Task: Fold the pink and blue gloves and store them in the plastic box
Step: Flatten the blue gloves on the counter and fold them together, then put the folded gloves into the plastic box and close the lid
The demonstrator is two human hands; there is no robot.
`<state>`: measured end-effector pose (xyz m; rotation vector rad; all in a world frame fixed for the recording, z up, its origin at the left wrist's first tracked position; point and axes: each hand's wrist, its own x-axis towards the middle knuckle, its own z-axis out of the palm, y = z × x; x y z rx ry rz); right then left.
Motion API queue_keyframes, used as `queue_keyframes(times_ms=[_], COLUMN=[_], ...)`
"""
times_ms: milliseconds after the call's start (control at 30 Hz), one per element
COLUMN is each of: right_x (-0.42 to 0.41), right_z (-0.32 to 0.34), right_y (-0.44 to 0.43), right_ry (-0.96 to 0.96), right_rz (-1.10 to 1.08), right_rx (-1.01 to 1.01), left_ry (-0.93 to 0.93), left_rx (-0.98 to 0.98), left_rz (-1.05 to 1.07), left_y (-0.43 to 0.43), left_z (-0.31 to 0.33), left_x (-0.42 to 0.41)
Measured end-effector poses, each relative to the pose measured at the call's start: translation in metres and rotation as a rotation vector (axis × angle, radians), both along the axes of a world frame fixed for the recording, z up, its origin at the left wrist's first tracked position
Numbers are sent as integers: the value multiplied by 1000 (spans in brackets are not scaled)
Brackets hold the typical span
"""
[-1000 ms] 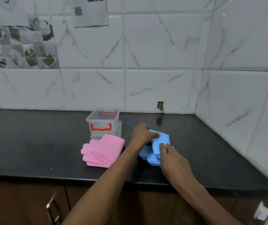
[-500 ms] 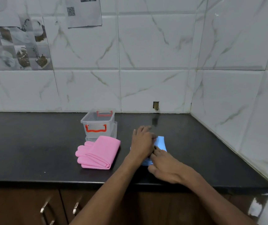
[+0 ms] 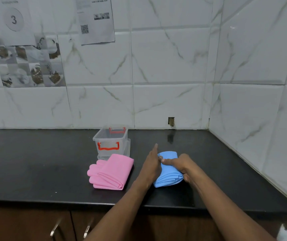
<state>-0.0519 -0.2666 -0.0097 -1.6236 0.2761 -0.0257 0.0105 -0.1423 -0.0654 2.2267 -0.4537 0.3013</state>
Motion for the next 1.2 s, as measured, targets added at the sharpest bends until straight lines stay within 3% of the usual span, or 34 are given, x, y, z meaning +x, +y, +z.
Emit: queue_keyframes(times_ms=[233,333,400,433,500,667,900,1000,1133,1200], right_x=[-10,-13,-12,-11,-10,-2,24,28,32,28], right_z=[-5,6,17,22,30,39,27,3,-7,-7], right_y=[-6,-7,-5,-1,14,84,149,157,160,165], right_ry=[-102,-226,-289,-299,-284,-243,-97,-93,-168,-187], right_rz=[20,30,48,64,110,171,180,117,43,4], right_rx=[87,156,241,284,353,479,268,-84,-547,-819], left_ry=[-47,235,557,674,740,534,731,739,509,363], left_rx=[-359,-798,-1164,-1277,-1360,-1078,-732,-533,-435,-246], left_rz=[125,113,-168,-295,-411,-120,189,342,470,533], left_y=[4,11,17,23,41,109,184,187,185,180], left_z=[12,21,30,37,54,100,103,78,59,55], left_x=[-20,-39,-52,-57,-62,-52,-30,-27,-21,-22])
